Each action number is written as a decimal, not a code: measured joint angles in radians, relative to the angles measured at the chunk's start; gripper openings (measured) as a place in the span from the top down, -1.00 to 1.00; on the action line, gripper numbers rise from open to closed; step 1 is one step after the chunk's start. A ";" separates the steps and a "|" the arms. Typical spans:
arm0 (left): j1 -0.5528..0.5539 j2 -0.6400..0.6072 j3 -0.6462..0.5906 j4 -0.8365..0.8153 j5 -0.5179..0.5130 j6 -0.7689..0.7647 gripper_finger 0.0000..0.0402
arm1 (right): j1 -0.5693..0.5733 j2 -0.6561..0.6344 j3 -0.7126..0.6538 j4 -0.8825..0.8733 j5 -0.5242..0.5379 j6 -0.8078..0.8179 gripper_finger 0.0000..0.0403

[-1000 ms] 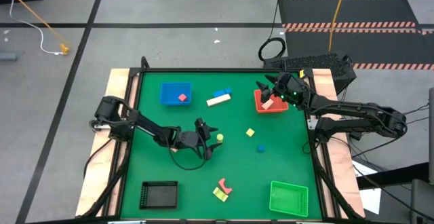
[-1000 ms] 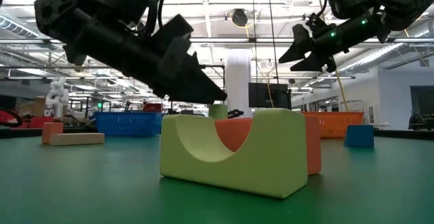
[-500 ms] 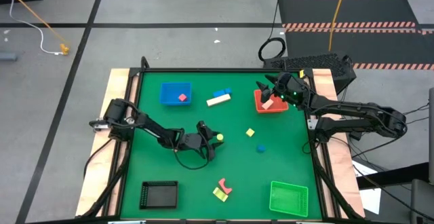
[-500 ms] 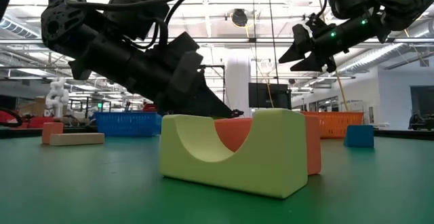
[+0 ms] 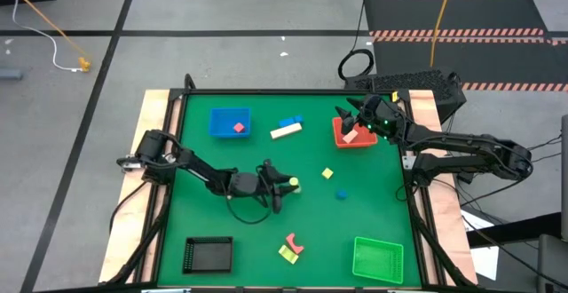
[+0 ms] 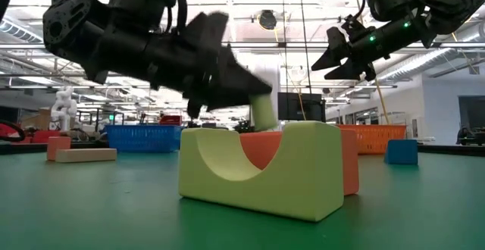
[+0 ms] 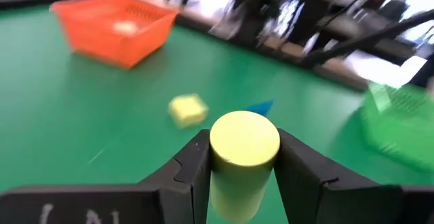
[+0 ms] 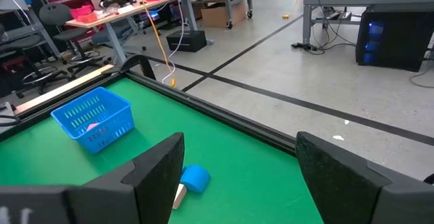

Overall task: Sort & place blocks by color
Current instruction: Put the top left green block in the green basket

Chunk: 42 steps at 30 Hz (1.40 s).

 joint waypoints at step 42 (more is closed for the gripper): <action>0.064 -0.002 0.160 0.091 0.077 -0.068 0.38 | 0.570 0.000 0.000 -0.060 -0.249 0.275 -0.35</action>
